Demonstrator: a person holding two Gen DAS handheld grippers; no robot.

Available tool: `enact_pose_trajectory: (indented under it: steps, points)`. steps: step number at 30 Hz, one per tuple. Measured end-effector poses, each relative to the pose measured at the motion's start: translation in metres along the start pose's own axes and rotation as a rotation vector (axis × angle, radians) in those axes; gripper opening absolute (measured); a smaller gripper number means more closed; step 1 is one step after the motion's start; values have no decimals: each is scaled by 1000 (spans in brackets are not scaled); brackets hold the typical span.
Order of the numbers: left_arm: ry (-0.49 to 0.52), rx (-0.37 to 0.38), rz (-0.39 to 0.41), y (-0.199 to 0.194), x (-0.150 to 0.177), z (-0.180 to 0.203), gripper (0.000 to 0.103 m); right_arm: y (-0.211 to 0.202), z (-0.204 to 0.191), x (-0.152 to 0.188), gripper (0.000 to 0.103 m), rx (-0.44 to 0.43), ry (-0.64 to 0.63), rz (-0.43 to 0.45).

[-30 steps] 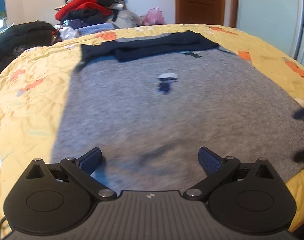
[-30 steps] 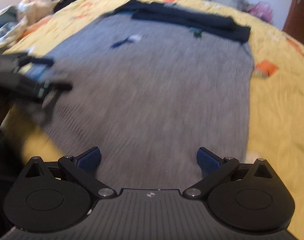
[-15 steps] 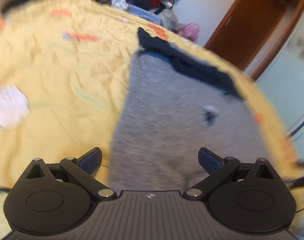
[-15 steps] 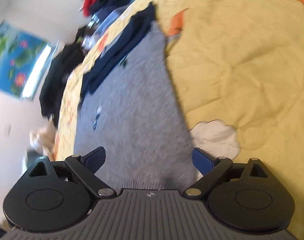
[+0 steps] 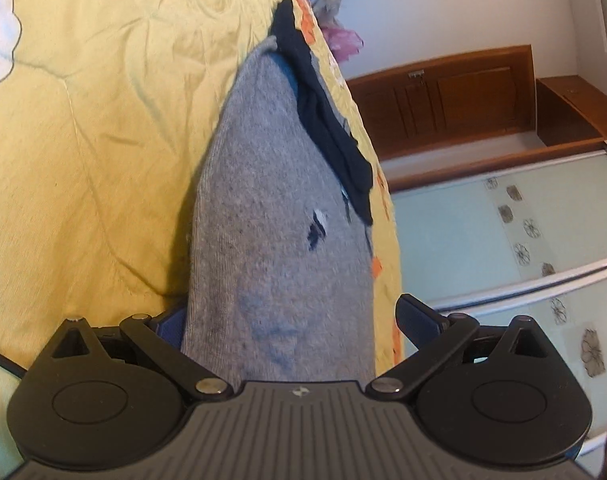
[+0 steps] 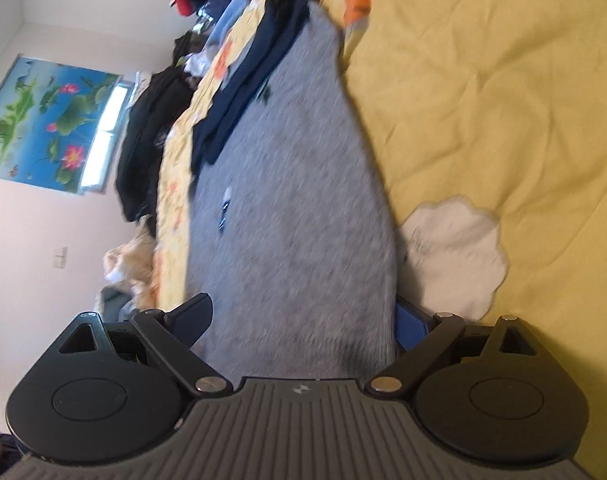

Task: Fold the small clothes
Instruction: 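Close both tools on the sweater's side edge, then lift the side edge with both tools and fold it over the sweater body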

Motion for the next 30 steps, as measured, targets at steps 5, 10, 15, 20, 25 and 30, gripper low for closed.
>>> enact_pose_trajectory:
  steps: [5, 10, 15, 20, 25, 30]
  points:
    - [114, -47, -73, 4, 8, 9, 97, 5, -4, 7, 93, -25, -11, -43]
    - [162, -126, -116, 9, 16, 8, 54, 2, 1, 7, 79, -21, -14, -29]
    - [126, -47, -179, 7, 24, -5, 54, 0, 3, 11, 78, -43, -22, -46]
    - [121, -60, -164, 6, 31, -10, 34, 2, 4, 12, 74, -56, -25, -60]
    - [133, -135, -181, 10, 29, -12, 10, 6, 10, 13, 45, -11, -13, -68]
    - [211, -154, -151, 6, 29, 3, 6, 12, 12, 22, 16, 19, -44, -87]
Point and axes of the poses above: each gripper's, at about its wrist camera, not at the fingertips, and y roughly the way its jaws point, z to its right, x to its underside, the point moved 1 cm from there along y, roughly the way its jaws point, and after that the axes turned 15 degrees about -x, right-handed, at the moved point
